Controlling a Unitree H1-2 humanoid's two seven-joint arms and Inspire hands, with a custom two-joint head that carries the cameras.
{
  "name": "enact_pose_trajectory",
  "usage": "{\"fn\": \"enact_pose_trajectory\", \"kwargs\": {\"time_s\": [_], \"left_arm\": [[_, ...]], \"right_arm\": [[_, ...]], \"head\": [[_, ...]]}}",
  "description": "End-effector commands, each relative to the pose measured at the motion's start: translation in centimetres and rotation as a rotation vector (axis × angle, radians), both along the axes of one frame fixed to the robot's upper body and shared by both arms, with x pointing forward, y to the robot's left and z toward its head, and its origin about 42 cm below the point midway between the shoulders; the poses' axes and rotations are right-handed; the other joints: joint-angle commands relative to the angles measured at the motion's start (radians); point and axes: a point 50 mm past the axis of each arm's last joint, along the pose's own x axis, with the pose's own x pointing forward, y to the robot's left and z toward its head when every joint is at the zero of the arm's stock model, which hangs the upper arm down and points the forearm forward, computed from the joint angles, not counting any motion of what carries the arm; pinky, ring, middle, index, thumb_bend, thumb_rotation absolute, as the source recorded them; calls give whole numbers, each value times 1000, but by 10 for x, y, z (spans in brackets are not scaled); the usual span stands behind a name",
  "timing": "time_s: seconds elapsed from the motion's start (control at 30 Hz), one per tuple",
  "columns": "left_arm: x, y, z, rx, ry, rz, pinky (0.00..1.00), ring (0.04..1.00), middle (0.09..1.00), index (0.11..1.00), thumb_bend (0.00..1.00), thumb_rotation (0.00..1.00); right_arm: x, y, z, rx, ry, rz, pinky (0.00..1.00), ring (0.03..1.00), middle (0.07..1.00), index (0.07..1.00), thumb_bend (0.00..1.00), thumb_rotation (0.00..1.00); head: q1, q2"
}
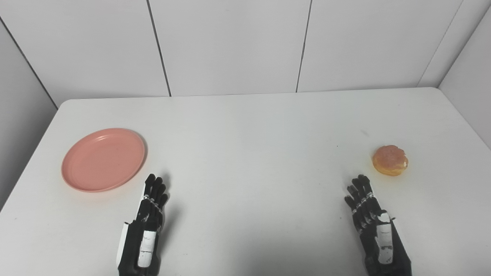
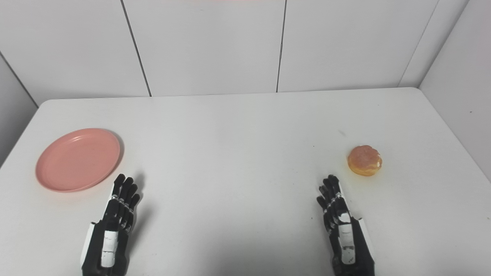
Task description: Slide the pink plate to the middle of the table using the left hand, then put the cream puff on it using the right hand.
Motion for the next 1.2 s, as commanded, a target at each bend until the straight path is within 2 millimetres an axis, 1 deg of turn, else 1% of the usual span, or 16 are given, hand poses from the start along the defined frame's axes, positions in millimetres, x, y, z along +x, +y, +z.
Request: {"fn": "enact_pose_trajectory", "kwargs": {"time_s": [0.0, 0.57, 0.7, 0.77, 0.8, 0.83, 0.87, 0.9, 0.93, 0.97, 1.13, 1.17], "left_arm": [[-28, 0, -28, 13, 127, 18, 1000, 1000, 1000, 1000, 969, 875], [-27, -4, -28, 8, 123, 3, 1000, 1000, 1000, 1000, 976, 880], [-26, -6, -31, 18, 121, 8, 1000, 1000, 1000, 1000, 970, 885], [-25, -9, -33, 20, 119, 7, 1000, 1000, 1000, 1000, 967, 887], [-24, -10, -34, 19, 118, 6, 1000, 1000, 1000, 1000, 960, 887], [-23, -12, -35, 21, 117, 4, 1000, 1000, 1000, 1000, 957, 886], [-23, -13, -36, 21, 114, 1, 1000, 1000, 1000, 1000, 957, 882], [-22, -15, -37, 19, 114, -1, 1000, 1000, 1000, 1000, 957, 881], [-22, -17, -38, 18, 113, -2, 1000, 1000, 1000, 1000, 958, 875], [-22, -19, -39, 14, 114, -4, 1000, 1000, 1000, 1000, 958, 873], [-19, -28, -46, 0, 118, -10, 1000, 1000, 1000, 1000, 956, 839], [-19, -29, -48, 2, 117, -14, 1000, 1000, 1000, 1000, 956, 835]], "right_arm": [[-18, -8, -11, -58, 29, 10, 1000, 1000, 1000, 999, 910, 999], [-18, -9, -14, -75, 33, 7, 1000, 1000, 1000, 991, 897, 993], [-16, -11, -16, -73, 39, 6, 1000, 1000, 1000, 992, 900, 991], [-15, -13, -18, -76, 42, 6, 1000, 1000, 1000, 995, 900, 993], [-15, -13, -18, -80, 43, 6, 1000, 1000, 1000, 994, 902, 996], [-14, -15, -19, -83, 45, 7, 1000, 1000, 1000, 995, 903, 998], [-14, -16, -20, -83, 46, 7, 1000, 1000, 1000, 998, 903, 1000], [-13, -18, -22, -84, 46, 9, 1000, 1000, 1000, 998, 903, 1000], [-13, -19, -23, -83, 46, 10, 1000, 1000, 1000, 1000, 904, 1000], [-13, -21, -25, -82, 47, 10, 1000, 1000, 1000, 1000, 904, 1000], [-10, -29, -35, -77, 60, 7, 1000, 1000, 1000, 1000, 926, 1000], [-10, -30, -36, -76, 60, 7, 1000, 1000, 1000, 1000, 928, 1000]], "head": [[1, 1], [9, -2], [28, -15], [48, -28], [48, -28], [66, -41], [66, -41], [90, -56], [90, -56], [114, -77], [178, -130], [184, -136]]}}
